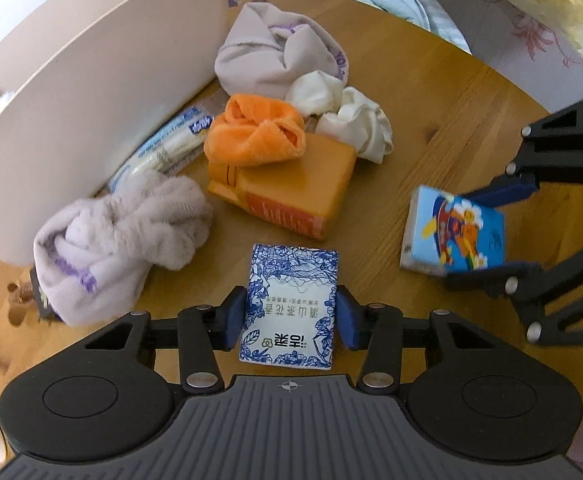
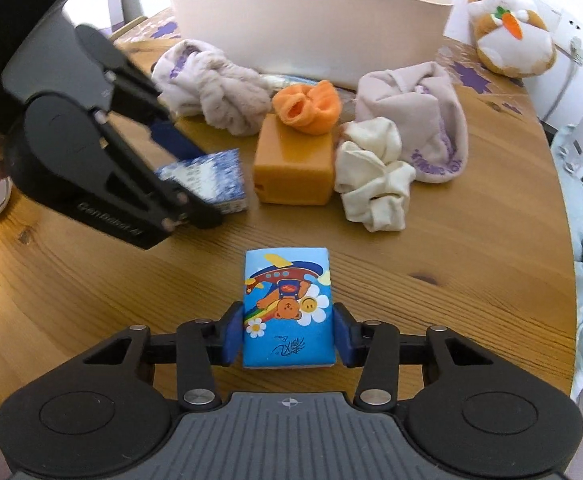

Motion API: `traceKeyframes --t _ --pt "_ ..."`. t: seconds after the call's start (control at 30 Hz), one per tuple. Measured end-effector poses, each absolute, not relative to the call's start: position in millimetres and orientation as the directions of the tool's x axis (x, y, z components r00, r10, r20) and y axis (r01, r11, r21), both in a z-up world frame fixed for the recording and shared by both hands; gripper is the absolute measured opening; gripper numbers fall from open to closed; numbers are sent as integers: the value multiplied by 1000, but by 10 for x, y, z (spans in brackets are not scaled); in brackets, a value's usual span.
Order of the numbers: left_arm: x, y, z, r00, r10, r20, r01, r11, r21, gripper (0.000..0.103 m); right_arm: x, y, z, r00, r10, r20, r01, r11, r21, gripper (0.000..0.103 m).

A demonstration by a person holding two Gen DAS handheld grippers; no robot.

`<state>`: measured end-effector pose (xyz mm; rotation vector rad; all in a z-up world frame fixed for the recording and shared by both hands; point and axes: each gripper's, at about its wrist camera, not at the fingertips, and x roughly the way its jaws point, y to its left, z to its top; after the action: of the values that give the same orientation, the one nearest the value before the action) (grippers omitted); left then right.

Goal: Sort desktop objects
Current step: 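Lift both tissue packs and carry them over the basket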

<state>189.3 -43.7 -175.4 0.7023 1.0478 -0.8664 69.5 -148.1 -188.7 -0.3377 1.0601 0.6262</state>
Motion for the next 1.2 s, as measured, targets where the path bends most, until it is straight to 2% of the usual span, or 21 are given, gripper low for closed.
traceKeyframes --t 0.3,0.47,0.83,1.2 --pt "1740 -193 -1634 290 -265 -920 833 543 106 47 827 -1727 -1708 381 339 -860 -531 842 97 42" --pt "1676 -108 -1385 339 -293 -894 819 559 127 47 899 -1866 -1539 426 345 -836 -505 857 97 42" --pt "1995 46 -770 501 -301 -811 765 592 253 47 1322 -2148 -1004 591 298 -750 -439 899 11 42" --pt "2449 88 -185 611 -292 -736 685 661 306 48 1849 -2191 -471 711 260 -654 -394 917 -64 42"
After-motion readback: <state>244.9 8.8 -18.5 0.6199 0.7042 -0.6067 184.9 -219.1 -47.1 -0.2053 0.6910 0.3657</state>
